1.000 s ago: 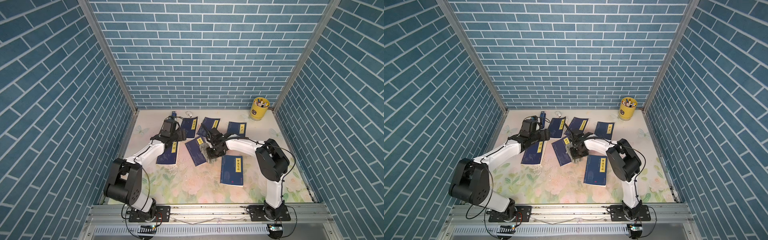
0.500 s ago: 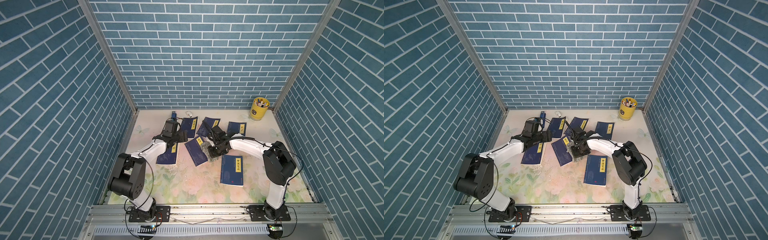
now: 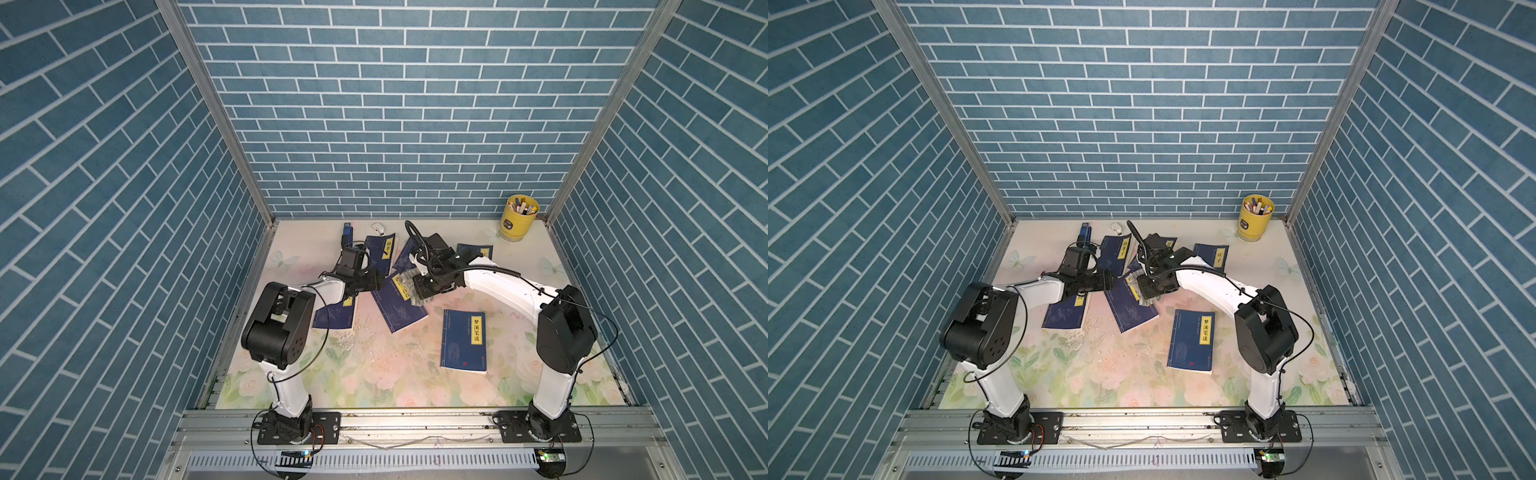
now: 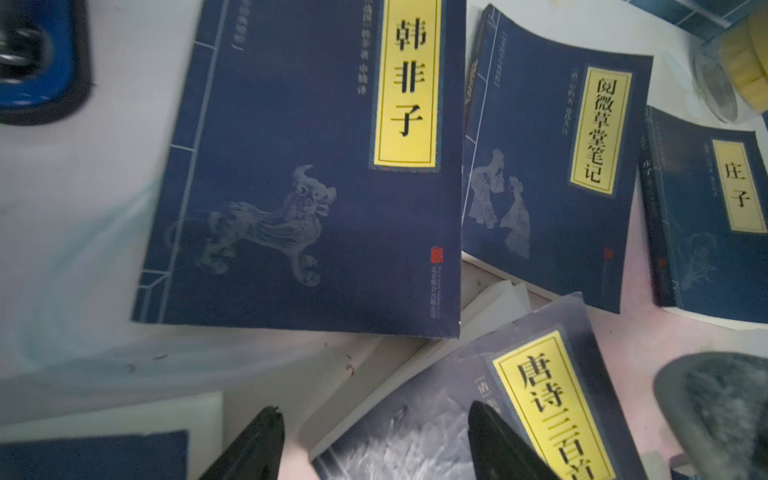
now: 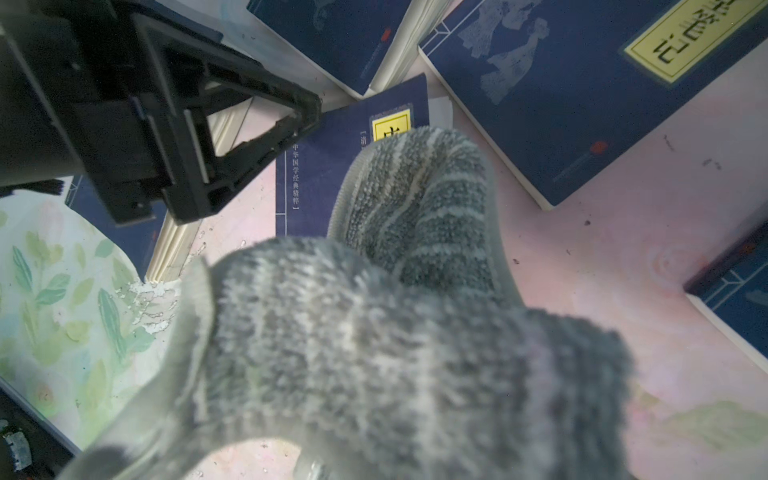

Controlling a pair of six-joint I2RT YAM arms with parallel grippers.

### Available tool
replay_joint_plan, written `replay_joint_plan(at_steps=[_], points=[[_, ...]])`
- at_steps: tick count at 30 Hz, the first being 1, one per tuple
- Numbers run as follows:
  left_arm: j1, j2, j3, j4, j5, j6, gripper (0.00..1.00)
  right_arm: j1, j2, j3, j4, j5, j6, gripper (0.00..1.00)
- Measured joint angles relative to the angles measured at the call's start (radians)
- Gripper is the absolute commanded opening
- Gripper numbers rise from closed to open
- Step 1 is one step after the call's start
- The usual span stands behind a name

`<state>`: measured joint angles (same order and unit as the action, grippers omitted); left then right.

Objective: Wipe the cover of the book
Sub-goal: Move the book to the center of the board.

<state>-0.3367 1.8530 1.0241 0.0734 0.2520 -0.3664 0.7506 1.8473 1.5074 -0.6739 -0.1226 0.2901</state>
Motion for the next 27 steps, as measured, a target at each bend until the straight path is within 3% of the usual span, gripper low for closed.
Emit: replay_joint_plan(at_steps=[7, 17, 27], points=[[-0.033, 0.080, 0.072, 0.016, 0.075, 0.027, 0.69, -0.016, -0.026, -0.078, 0.005, 0.007, 0.000, 0.00], [-0.081, 0.092, 0.084, 0.024, 0.164, 0.048, 0.67, -0.027, -0.105, -0.143, 0.007, 0.014, 0.000, 0.00], [-0.099, 0.004, 0.036, 0.026, 0.182, 0.024, 0.77, -0.020, -0.118, -0.177, 0.016, 0.005, 0.001, 0.00]])
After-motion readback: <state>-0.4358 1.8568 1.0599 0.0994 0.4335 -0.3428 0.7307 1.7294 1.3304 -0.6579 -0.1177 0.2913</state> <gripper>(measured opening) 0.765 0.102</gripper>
